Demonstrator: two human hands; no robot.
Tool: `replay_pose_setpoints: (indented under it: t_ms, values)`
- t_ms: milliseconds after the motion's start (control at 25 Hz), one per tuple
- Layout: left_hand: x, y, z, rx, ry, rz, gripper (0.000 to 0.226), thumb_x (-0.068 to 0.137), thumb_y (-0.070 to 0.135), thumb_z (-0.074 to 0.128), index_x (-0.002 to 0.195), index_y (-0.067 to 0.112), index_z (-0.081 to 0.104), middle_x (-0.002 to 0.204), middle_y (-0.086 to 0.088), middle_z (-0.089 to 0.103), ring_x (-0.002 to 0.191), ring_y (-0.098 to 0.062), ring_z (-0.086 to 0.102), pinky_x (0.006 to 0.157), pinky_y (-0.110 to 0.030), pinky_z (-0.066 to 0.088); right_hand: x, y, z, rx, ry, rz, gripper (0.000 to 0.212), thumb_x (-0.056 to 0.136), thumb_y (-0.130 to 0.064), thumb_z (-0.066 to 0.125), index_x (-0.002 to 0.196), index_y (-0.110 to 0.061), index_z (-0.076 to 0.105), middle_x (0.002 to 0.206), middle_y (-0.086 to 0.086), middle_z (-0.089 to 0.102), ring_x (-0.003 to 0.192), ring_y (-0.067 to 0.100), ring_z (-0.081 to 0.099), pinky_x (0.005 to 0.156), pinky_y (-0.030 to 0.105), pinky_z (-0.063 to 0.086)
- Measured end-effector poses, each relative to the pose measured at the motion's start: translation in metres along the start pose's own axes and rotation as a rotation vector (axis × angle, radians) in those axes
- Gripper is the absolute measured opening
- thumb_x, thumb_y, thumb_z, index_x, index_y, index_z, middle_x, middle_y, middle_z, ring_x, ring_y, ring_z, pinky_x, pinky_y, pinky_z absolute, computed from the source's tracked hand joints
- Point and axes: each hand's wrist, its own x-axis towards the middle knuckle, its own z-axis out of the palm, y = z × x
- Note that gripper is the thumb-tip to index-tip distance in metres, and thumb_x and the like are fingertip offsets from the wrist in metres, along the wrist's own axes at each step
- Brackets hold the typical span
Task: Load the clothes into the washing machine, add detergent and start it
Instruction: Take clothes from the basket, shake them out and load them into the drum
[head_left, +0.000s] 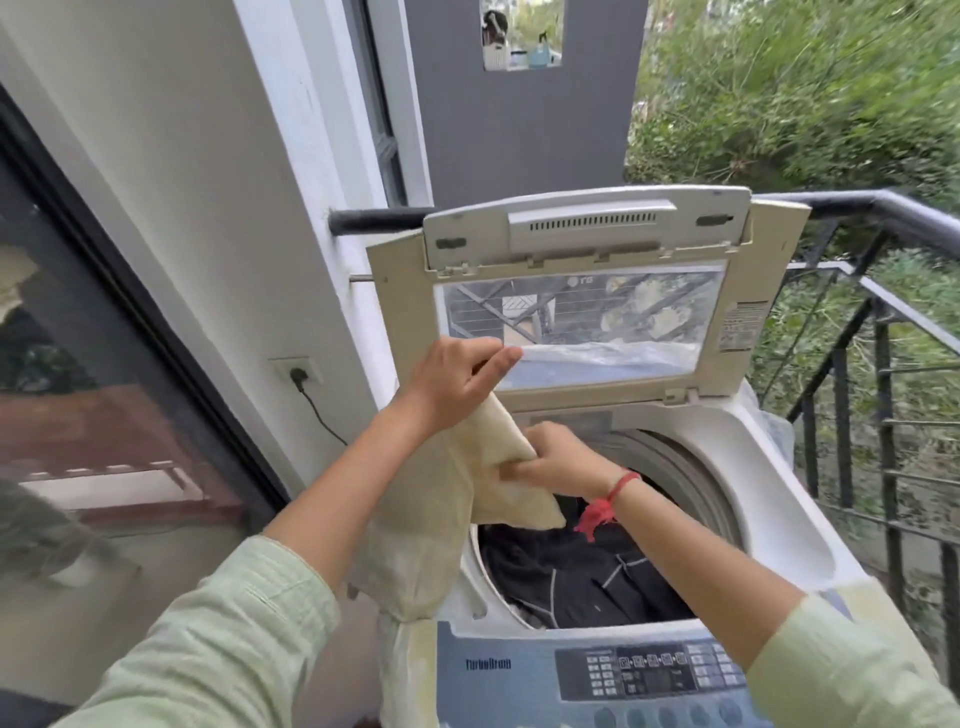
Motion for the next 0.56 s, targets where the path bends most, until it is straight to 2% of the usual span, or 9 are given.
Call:
replay_pose_setpoints:
  t_ms: [40,80,160,200,280,320,400,520,560]
  values:
    - [-0.002,-0.002,-0.008,0.067,-0.072,-0.028,0.045,0.083,0.06,0.048,0.058,0.025,0.036,0.049,0.007,0.035,0.048,-0.007,0.035,0.049,-0.025,0.027,0.006,0.001,-0.005,-0.003,0.131,-0.01,0.021,0.083,-0.017,0.066,0.064,-0.025,0.06,0.065,-0.005,0.059,0.064,0.01,0.053,0.056,0.02,0.038]
    - [-0.003,-0.005,-0.015,0.194,-0.198,-0.085,0.044,0.076,0.064,0.058,0.063,0.023,0.045,0.053,0.007,0.044,0.052,-0.006,0.042,0.051,-0.027,0.031,0.008,0.0,-0.016,0.016,0.277,-0.014,0.023,0.085,-0.008,0.06,0.066,-0.022,0.063,0.067,-0.003,0.06,0.067,0.012,0.054,0.056,0.02,0.037]
    - [-0.006,-0.009,-0.021,0.529,-0.499,-0.208,0.038,0.069,0.055,0.072,0.075,0.023,0.053,0.072,0.003,0.06,0.073,-0.016,0.058,0.058,-0.029,0.038,0.004,-0.005,-0.039,0.0,0.512,-0.074,0.025,0.081,0.004,0.051,0.085,-0.012,0.07,0.078,-0.002,0.064,0.078,0.011,0.056,0.061,0.017,0.038]
    - [-0.005,-0.009,-0.019,0.648,-0.584,-0.241,0.031,0.071,0.047,0.074,0.078,0.023,0.055,0.083,0.0,0.064,0.085,-0.02,0.06,0.065,-0.03,0.042,-0.004,-0.01,-0.049,-0.046,0.596,-0.122,0.032,0.078,0.007,0.049,0.093,-0.011,0.07,0.083,-0.004,0.065,0.081,0.009,0.056,0.064,0.014,0.039]
    - [-0.001,-0.006,-0.018,0.739,-0.629,-0.253,0.023,0.073,0.042,0.073,0.083,0.027,0.058,0.091,-0.002,0.064,0.098,-0.023,0.057,0.08,-0.034,0.04,-0.022,-0.02,-0.064,-0.142,0.751,-0.207,0.043,0.075,0.01,0.048,0.103,-0.014,0.069,0.09,-0.006,0.067,0.084,0.007,0.058,0.071,0.01,0.041]
    - [0.003,-0.003,-0.022,0.713,-0.607,-0.269,0.022,0.074,0.044,0.071,0.082,0.029,0.057,0.088,0.0,0.063,0.098,-0.022,0.057,0.081,-0.034,0.036,-0.032,-0.021,-0.075,-0.188,0.863,-0.25,0.045,0.075,0.01,0.048,0.106,-0.015,0.069,0.094,-0.004,0.069,0.086,0.009,0.06,0.075,0.014,0.044]
    - [0.021,0.005,-0.034,0.611,-0.454,-0.258,0.02,0.08,0.045,0.067,0.082,0.027,0.057,0.081,0.001,0.062,0.09,-0.023,0.061,0.077,-0.033,0.036,-0.049,-0.018,-0.107,-0.208,1.105,-0.28,0.045,0.076,0.009,0.047,0.109,-0.015,0.068,0.101,0.004,0.07,0.089,0.015,0.062,0.079,0.022,0.047]
    - [0.05,0.017,-0.038,0.678,0.243,0.128,0.017,0.083,0.031,0.055,0.085,0.016,0.063,0.066,-0.006,0.064,0.061,-0.03,0.063,0.061,-0.034,0.046,-0.077,-0.009,-0.161,-0.135,1.444,-0.29,0.043,0.078,0.005,0.044,0.111,-0.009,0.067,0.103,0.006,0.061,0.092,0.004,0.051,0.083,0.006,0.038]
    - [0.055,0.021,-0.033,0.688,0.401,0.223,0.017,0.081,0.026,0.051,0.083,0.015,0.063,0.061,-0.005,0.063,0.054,-0.028,0.06,0.056,-0.033,0.046,-0.085,-0.003,-0.17,-0.155,1.513,-0.292,0.042,0.079,0.006,0.043,0.111,-0.008,0.067,0.103,0.005,0.058,0.094,0.0,0.047,0.085,0.004,0.036]
